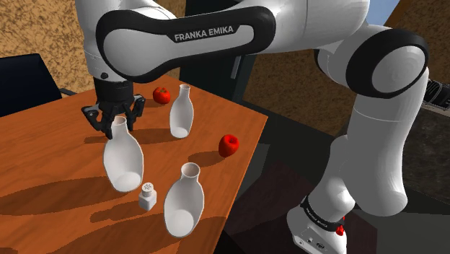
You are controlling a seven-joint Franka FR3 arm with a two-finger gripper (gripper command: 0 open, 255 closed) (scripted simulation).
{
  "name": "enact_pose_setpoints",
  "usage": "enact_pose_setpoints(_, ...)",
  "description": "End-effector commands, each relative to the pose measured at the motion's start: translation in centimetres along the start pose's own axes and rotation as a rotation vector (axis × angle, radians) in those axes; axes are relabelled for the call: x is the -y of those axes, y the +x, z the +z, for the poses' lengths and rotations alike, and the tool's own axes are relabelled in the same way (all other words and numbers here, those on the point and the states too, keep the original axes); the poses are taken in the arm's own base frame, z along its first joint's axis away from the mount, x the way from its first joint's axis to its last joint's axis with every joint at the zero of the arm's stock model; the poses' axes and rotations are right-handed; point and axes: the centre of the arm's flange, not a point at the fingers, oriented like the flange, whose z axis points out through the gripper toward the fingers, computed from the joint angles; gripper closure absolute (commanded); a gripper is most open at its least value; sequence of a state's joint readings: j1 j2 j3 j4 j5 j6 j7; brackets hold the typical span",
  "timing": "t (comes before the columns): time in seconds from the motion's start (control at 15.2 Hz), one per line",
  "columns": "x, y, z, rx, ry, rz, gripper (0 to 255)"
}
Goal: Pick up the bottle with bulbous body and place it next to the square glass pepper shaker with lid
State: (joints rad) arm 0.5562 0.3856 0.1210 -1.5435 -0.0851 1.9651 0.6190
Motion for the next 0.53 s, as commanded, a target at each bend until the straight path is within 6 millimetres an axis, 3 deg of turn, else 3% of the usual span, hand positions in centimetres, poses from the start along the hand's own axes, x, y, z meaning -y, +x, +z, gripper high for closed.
enact_pose_setpoints(0.0,0.01,0.00,-0.01,-0.001,0.000,0.000,255)
enact_pose_setpoints(0.13,0.01,0.00,-0.01,-0.001,0.000,0.000,255)
enact_pose_setpoints(0.2,0.01,0.00,-0.01,-0.001,0.000,0.000,0)
enact_pose_setpoints(0.46,0.00,0.00,0.00,-0.001,0.000,0.000,0)
